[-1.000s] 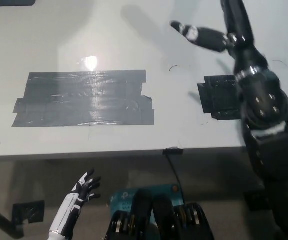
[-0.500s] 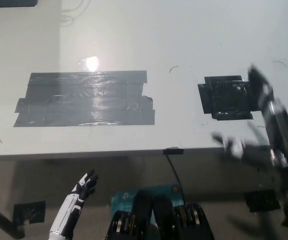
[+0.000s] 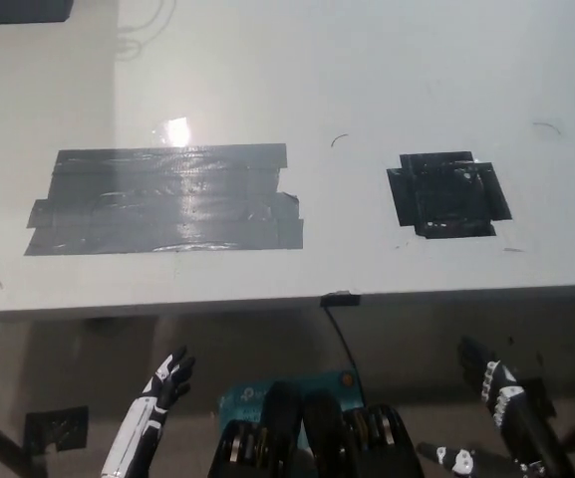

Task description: A spray bottle is kept on the black marked spot on the table infront of the robot and the robot extends its right arm to pick it up and hands it to a person

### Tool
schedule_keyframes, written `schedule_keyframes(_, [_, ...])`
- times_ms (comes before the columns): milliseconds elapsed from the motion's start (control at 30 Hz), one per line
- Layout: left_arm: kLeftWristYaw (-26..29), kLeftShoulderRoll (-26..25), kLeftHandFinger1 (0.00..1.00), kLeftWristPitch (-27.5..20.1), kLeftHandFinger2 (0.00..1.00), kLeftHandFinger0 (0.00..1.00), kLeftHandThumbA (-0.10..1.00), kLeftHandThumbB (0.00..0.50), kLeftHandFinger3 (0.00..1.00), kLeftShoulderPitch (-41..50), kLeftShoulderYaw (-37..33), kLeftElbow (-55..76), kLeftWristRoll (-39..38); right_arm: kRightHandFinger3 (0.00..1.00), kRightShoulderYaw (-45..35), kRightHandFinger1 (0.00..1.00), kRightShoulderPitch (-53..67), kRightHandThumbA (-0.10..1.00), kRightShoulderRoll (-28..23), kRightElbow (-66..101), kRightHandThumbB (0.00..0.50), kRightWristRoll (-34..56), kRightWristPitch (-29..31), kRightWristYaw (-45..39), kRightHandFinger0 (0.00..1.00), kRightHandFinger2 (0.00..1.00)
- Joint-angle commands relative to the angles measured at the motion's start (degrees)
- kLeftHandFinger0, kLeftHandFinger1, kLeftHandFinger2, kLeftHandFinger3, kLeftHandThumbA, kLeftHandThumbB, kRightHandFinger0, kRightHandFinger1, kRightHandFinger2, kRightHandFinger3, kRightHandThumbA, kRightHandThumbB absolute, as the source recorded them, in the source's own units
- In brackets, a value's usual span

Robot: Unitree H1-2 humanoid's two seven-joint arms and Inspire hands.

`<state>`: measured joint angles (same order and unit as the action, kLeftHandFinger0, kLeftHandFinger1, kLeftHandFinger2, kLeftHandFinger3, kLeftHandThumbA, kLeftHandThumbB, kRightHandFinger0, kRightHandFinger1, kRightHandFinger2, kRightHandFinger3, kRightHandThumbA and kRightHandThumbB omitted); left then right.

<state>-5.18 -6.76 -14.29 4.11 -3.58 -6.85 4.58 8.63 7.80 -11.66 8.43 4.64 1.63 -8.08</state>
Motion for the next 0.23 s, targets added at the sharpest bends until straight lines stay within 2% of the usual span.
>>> schedule_keyframes(0, [1.21, -0.03, 1.00, -2.73, 1.00, 1.00, 1.00, 0.373, 1.00, -0.15, 0.54, 0.16, 0.50, 1.00, 0.56, 1.00, -1.76, 0.94, 0.61, -0.91, 0.493, 0.53, 3.09, -2.30, 1.00, 1.00])
schedule_keyframes(200, [1.36, -0.13, 1.00, -2.81, 1.00, 1.00, 1.00, 0.375, 1.00, -0.50, 0.56, -0.04, 1.12, 1.00, 0.31, 1.00, -2.29, 0.94, 0.70, -1.72, 0.500, 0.30, 1.89, -2.80, 1.00, 1.00])
